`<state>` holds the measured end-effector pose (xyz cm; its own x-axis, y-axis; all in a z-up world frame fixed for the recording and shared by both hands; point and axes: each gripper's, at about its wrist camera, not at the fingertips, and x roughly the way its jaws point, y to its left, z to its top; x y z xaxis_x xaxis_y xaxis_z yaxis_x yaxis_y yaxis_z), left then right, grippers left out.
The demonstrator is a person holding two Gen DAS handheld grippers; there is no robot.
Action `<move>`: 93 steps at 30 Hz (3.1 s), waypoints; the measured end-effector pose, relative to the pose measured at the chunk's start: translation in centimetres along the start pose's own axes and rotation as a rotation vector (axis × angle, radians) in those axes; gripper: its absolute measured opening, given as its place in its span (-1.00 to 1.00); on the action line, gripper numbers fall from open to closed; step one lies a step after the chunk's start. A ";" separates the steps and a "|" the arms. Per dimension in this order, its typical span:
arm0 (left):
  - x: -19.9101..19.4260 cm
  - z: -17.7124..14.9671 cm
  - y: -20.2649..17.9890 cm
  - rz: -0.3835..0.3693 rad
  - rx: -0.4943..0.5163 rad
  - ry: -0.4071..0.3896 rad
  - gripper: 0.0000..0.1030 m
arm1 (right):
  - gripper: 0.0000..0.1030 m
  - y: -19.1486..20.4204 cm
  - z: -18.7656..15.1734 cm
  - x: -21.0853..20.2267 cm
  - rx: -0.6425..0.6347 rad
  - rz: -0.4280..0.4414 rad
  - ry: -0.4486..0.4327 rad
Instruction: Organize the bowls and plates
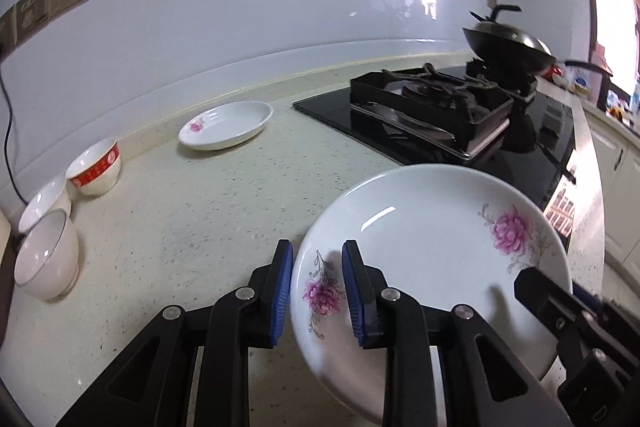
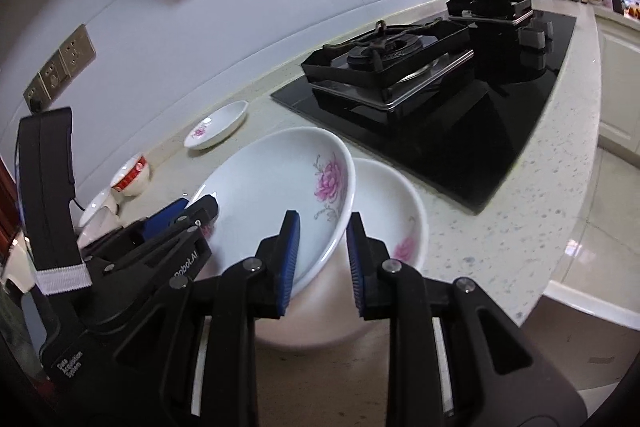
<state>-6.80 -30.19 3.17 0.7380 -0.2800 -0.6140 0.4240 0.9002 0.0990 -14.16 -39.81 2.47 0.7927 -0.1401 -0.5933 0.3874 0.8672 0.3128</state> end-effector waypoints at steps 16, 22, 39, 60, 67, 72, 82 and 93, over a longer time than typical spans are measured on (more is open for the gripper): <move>0.0 0.4 -2.7 -0.032 0.101 -0.008 0.08 | -0.18 -0.6 -0.2 0.0 -0.087 -0.179 0.036; -1.5 1.4 0.2 0.000 0.026 -0.107 0.65 | 0.37 1.0 -0.6 0.3 -0.215 -0.257 0.025; 1.8 1.9 9.3 0.033 -0.072 0.040 0.66 | 0.48 3.7 2.3 -0.9 -0.072 0.001 0.022; 6.0 0.4 16.6 0.017 -0.271 0.167 0.66 | 0.68 14.9 15.3 25.3 0.087 -0.078 0.559; 6.5 0.3 17.0 -0.059 -0.277 0.190 0.64 | 0.17 16.8 15.6 30.4 0.073 -0.078 0.587; 7.2 0.5 17.4 -0.069 -0.289 0.212 0.64 | -0.06 17.8 15.3 32.1 0.016 -0.096 0.599; 7.4 0.6 17.4 -0.028 -0.267 0.228 0.64 | -0.47 19.4 14.6 31.7 -0.127 -0.094 0.601; 6.3 0.8 18.4 -0.100 -0.342 0.166 0.64 | -0.44 19.8 11.5 26.5 -0.431 -0.016 0.715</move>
<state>6.04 -15.65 1.76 0.5948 -0.3393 -0.7287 0.2690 0.9383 -0.2173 19.94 -31.85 1.44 0.2424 0.0575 -0.9685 0.0667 0.9949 0.0758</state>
